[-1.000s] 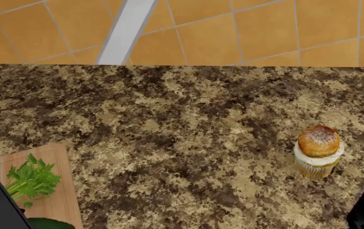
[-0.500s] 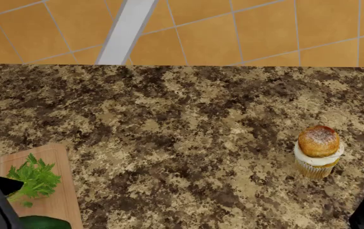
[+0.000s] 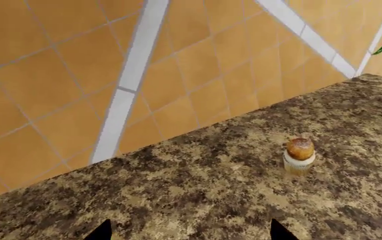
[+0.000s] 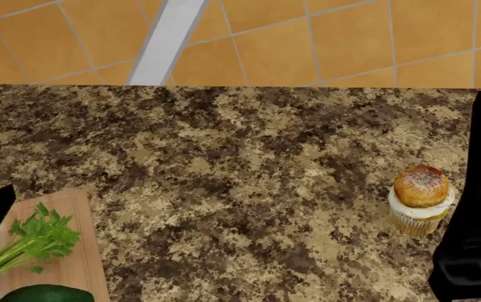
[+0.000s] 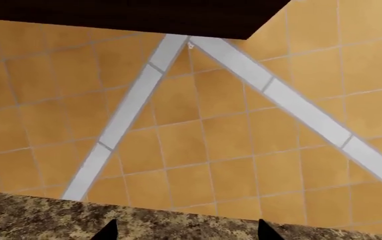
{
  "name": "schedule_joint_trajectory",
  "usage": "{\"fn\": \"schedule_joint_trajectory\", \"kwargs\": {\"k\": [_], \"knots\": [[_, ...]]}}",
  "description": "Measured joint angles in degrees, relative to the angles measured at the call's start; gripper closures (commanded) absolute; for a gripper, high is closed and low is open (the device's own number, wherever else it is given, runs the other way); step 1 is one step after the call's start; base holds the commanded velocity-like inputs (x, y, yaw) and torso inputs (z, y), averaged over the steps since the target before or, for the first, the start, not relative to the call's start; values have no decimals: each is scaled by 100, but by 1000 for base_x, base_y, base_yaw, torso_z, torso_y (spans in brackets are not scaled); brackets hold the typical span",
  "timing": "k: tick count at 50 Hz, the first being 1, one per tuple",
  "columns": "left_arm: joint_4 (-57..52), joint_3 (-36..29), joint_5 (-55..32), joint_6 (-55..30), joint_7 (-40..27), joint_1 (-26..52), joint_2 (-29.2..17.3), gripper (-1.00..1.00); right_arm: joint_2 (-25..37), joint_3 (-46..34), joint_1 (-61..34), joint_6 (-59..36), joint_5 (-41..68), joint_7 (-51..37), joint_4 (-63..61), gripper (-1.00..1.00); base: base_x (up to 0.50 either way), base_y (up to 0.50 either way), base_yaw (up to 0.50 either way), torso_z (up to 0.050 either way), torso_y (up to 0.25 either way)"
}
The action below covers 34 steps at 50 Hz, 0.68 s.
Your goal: Clear the non-vegetable object off the cutting board and place the vegetables onto it.
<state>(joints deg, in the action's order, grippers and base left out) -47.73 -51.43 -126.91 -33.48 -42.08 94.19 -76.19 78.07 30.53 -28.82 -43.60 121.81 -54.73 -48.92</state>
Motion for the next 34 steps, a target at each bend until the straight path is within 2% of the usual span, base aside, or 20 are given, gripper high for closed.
{"fn": "schedule_joint_trajectory", "kwargs": {"k": [7,14,24,34], "knots": [[-351,227,295,961,232,-204,-678,-100,24,-111,-85,163,-43,129,-86,-100,0,0,0,0,0],[-602,482,475,1558,344,-185,-1077,-100,-234,339,-73,-78,79,220,-188,-100,0,0,0,0,0],[-804,778,704,1908,258,-76,-1336,-100,-554,911,-240,-196,127,342,-414,-100,0,0,0,0,0],[-817,1141,605,1893,148,174,-1381,-100,-851,1502,-505,-208,319,604,-642,-100,0,0,0,0,0]]}}
